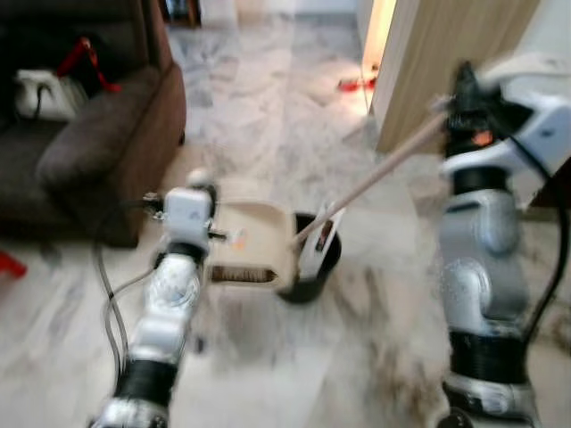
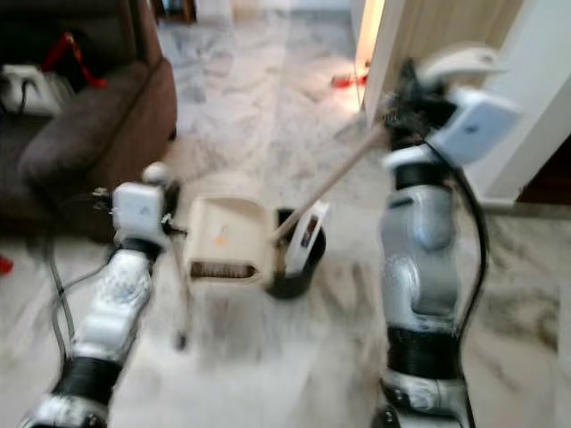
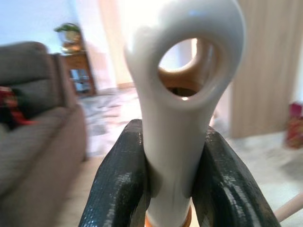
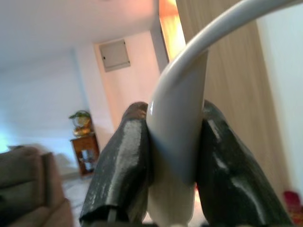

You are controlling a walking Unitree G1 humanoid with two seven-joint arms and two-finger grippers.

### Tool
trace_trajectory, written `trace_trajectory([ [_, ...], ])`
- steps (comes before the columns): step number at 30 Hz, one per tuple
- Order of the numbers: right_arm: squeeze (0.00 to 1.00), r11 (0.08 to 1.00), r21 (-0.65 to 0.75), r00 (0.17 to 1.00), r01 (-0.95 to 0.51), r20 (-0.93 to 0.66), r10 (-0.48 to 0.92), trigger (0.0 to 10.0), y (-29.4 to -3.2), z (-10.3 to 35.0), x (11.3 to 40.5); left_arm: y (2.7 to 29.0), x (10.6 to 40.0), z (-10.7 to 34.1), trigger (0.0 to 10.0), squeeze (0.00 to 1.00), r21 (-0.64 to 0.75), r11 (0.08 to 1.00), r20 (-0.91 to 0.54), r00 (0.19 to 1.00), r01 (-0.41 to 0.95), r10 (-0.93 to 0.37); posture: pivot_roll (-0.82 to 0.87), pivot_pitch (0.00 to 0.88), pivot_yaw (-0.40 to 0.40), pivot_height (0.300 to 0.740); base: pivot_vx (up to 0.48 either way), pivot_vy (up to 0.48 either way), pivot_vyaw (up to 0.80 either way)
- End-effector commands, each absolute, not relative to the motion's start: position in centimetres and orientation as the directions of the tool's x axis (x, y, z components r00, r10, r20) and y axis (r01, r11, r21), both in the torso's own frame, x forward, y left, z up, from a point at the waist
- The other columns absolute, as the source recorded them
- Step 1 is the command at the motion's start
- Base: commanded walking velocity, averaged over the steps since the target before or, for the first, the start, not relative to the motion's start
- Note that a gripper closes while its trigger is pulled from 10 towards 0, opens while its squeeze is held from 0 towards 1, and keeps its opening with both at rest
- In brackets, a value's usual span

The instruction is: Sweep floor

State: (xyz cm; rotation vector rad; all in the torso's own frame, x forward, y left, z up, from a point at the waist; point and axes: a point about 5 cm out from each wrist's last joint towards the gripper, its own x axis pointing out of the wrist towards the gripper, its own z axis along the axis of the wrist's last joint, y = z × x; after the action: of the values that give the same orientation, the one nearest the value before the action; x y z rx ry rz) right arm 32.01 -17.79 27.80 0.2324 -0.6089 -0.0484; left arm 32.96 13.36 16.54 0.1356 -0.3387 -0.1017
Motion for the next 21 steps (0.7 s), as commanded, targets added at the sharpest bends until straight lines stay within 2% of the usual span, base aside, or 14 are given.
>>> trace_trajectory([
  [1,0.00,0.967,0.239,0.769,-0.085,0.633,-0.089,10.0,-16.78,29.58,31.40,14.28,32.93,17.70,10.0,0.00,0.178,0.983,0.378,0.920,0.042,-0.108,0.07,0.104,-0.023,0.740,0.480,0.000,0.00],
  [10,0.00,0.967,0.240,0.770,-0.090,0.632,-0.085,10.0,-16.75,29.58,31.41,14.29,32.90,17.87,10.0,0.00,0.177,0.984,0.385,0.917,0.039,-0.105,0.08,0.107,-0.023,0.740,0.428,0.000,0.00],
  [21,0.00,0.967,0.239,0.768,-0.089,0.635,-0.086,10.0,-16.76,29.66,31.37,14.33,32.82,18.00,10.0,0.00,0.169,0.985,0.393,0.914,0.039,-0.104,0.08,0.111,-0.026,0.740,0.000,0.000,0.00],
])
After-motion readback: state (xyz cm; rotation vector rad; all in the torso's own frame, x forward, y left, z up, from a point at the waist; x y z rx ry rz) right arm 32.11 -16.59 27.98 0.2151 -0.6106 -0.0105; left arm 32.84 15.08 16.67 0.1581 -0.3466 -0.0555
